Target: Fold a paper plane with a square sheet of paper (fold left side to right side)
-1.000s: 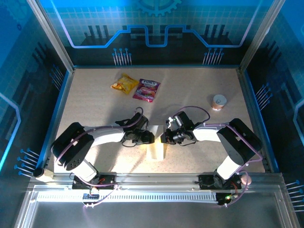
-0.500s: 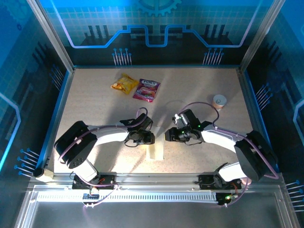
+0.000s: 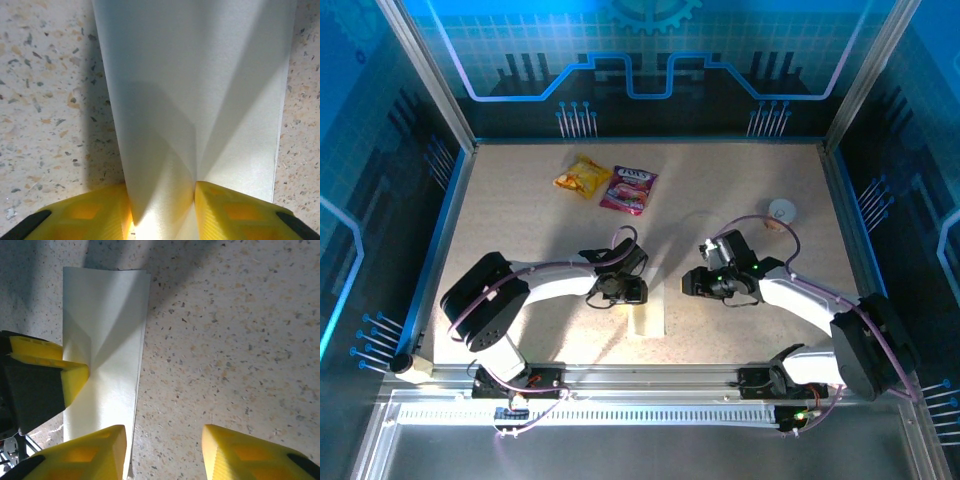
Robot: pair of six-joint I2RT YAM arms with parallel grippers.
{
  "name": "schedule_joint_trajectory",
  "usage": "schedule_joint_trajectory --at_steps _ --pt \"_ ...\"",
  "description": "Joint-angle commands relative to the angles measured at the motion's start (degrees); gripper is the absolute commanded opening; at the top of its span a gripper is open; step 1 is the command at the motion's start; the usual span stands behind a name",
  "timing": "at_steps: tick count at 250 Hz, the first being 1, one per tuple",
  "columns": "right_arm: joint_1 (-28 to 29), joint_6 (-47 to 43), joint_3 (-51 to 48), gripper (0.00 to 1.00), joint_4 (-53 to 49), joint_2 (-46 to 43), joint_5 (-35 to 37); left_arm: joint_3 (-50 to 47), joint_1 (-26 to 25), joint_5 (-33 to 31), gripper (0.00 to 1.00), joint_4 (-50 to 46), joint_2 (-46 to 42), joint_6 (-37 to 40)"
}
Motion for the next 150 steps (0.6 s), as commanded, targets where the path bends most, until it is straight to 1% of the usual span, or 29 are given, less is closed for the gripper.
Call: schedule_joint_trajectory --at_steps 1,51,103,150 --pt "-0.74 -1.0 -0.76 0.45 -1.68 -1.1 0.22 -0.84 -1.7 2.49 0.39 2.84 4.38 2.59" --pt "-0.88 -1.09 -1.53 0.45 -1.28 -0.85 0.19 -0.87 -1.76 2.15 0.4 2.48 3.95 4.23" --pt "-0.83 -0.89 -1.81 0.46 -0.44 -0.15 -0.59 -1.18 -1.67 2.07 0.42 2.65 4.02 4.23" --pt "-0.83 -0.85 -1.96 0.45 -0.18 -0.05 -0.67 -1.09 -1.66 0.98 0.41 2.09 3.98 3.94"
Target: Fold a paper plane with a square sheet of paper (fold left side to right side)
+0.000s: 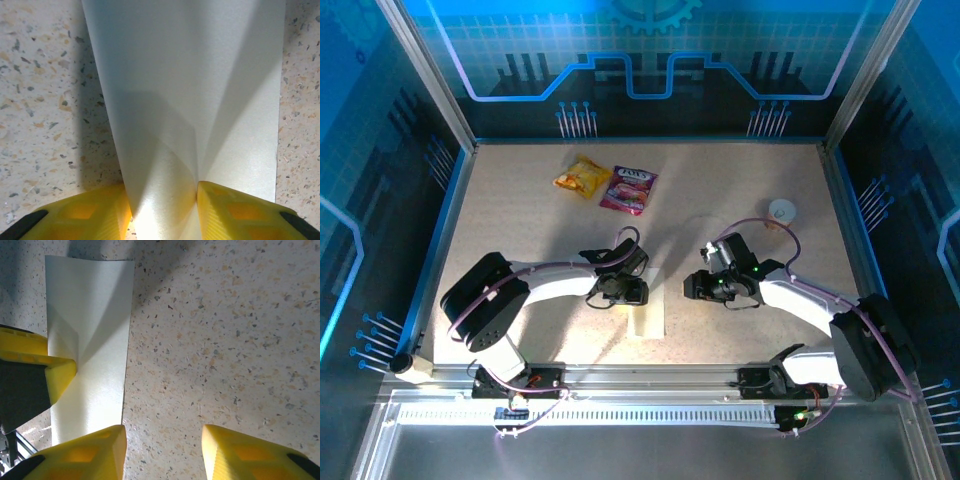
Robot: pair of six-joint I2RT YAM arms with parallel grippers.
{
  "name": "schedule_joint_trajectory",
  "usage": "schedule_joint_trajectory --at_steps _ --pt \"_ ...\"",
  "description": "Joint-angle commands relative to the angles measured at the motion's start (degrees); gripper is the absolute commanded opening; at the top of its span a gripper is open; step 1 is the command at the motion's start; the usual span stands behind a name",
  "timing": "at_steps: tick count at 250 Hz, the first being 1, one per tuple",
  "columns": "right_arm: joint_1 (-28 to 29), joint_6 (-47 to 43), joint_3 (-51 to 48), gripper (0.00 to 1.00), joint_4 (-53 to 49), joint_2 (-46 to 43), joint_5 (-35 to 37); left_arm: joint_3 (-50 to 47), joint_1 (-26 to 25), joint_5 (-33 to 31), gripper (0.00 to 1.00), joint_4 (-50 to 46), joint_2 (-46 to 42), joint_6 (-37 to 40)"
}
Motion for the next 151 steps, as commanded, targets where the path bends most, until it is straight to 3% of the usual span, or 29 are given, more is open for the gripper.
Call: schedule_joint_trajectory --at_steps 1,151 --pt "-0.79 -0.52 -0.78 0.45 0.02 0.03 -0.82 -1.18 -1.49 1.13 0.41 2.11 3.97 1.28" --pt "-0.79 -0.26 -1.33 0.45 0.98 0.72 -1.22 -1.4 -1.46 0.51 0.4 1.37 3.54 2.4"
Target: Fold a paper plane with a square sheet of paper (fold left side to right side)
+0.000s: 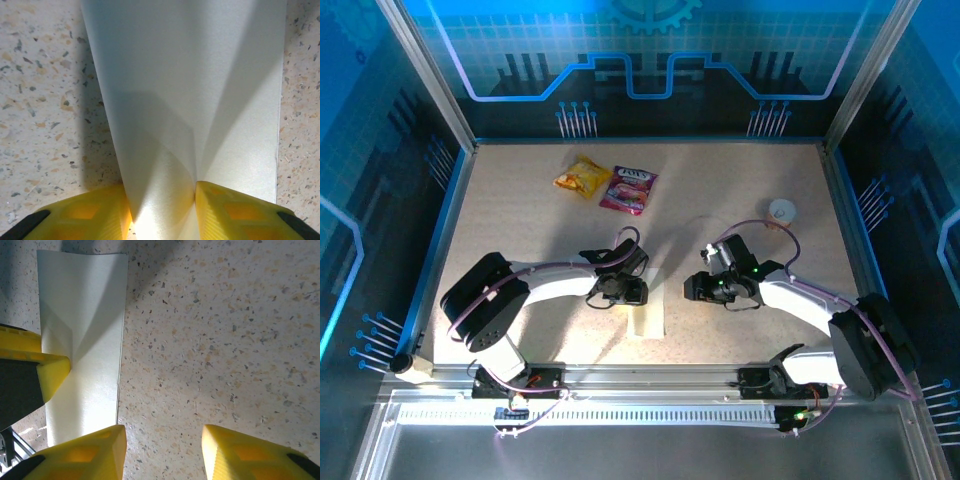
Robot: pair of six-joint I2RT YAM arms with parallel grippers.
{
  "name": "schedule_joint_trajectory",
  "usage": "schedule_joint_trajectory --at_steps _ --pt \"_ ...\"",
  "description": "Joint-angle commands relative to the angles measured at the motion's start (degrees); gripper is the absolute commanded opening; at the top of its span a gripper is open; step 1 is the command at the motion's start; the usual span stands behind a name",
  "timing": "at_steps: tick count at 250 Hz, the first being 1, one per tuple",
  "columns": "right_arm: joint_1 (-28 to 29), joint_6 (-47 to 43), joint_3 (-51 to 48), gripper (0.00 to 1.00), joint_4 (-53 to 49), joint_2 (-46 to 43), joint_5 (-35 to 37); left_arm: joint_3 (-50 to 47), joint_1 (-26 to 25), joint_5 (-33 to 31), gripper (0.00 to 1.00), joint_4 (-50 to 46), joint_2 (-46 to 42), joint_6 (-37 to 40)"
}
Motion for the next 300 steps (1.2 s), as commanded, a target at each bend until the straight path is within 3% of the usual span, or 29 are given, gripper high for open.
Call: schedule_joint_trajectory --at_steps 1,127,162,227,300 --pt "-0.79 -0.28 -0.63 0.45 0.52 0.51 -1.24 -1.4 -1.35 0.85 0.4 1.4 3.55 2.19" --pt "0.72 0.96 0.14 0.44 3.7 2.83 -4.49 -1.07 -1.41 0.32 0.41 1.0 3.97 1.6" --pt "2.49 2.19 0.7 0.35 7.58 5.35 -8.12 -1.44 -1.41 0.18 0.41 1.23 3.75 1.38" --pt "7.41 5.65 3.31 0.01 15.27 12.73 -10.99 -1.71 -1.39 0.24 0.41 1.28 3.68 1.38" --pt "9.56 5.82 5.68 0.0 14.87 18.61 -10.03 -1.58 -1.35 -0.23 0.41 0.84 3.62 1.6"
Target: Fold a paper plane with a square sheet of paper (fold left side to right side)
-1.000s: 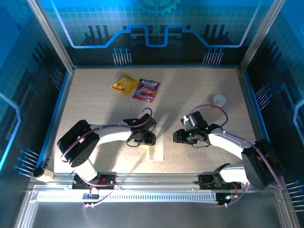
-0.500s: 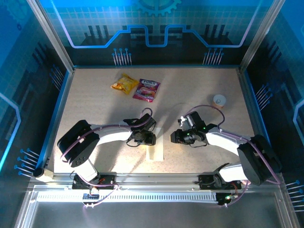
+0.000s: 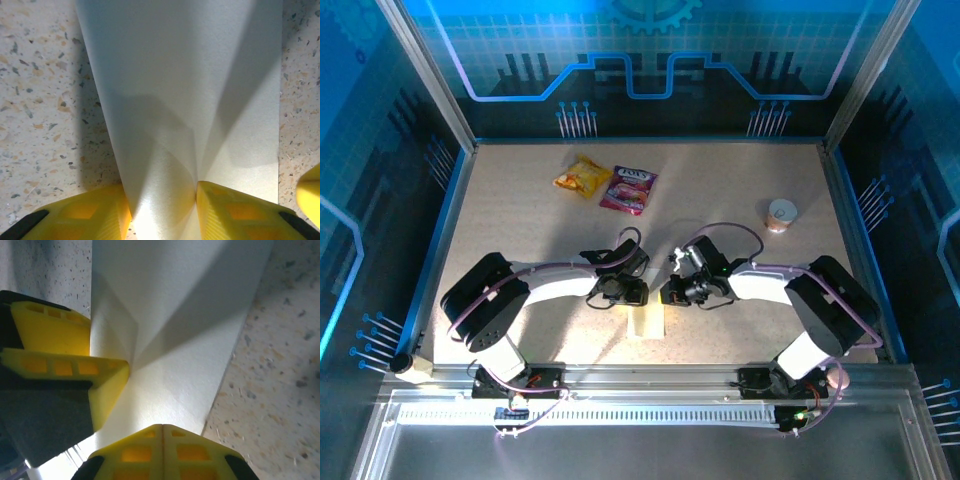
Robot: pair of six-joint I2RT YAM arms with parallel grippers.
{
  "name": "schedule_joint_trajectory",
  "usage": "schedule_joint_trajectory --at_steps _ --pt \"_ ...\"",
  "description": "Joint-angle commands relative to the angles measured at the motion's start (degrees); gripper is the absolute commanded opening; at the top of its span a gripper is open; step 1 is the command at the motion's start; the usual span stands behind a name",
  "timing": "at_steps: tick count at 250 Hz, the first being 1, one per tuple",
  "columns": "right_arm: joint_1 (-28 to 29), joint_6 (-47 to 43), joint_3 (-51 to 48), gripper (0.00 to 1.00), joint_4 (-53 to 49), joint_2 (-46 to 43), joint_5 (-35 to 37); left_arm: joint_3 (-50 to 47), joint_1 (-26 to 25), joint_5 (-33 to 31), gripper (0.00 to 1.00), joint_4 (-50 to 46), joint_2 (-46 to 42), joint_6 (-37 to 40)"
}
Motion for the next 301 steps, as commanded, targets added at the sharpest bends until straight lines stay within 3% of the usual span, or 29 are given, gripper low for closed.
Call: schedule_joint_trajectory --at_steps 1,88,157,188,247,301 --pt "1.12 0.55 1.32 0.0 0.18 2.22 -0.47 -1.62 -1.14 0.27 0.41 0.97 3.59 0.55" --pt "1.47 0.29 2.05 0.0 -8.86 7.4 4.37 -1.54 -0.85 -0.27 0.44 0.7 1.42 0.12" --pt "1.57 -0.76 2.09 0.0 -12.97 9.52 8.19 -3.6 3.67 2.97 0.56 0.96 -10.67 -0.43" --pt "1.6 -0.98 2.21 0.0 -13.54 10.11 9.06 -5.06 5.43 5.53 0.57 2.23 -15.87 -0.27" --pt "1.98 -1.09 2.07 0.0 -13.73 11.1 10.39 -10.48 6.3 16.19 0.3 14.23 -16.81 -2.69" --pt "2.36 -1.38 2.22 0.0 -14.43 11.74 11.51 -15.24 6.26 20.22 0.19 25.54 -10.98 -6.23"
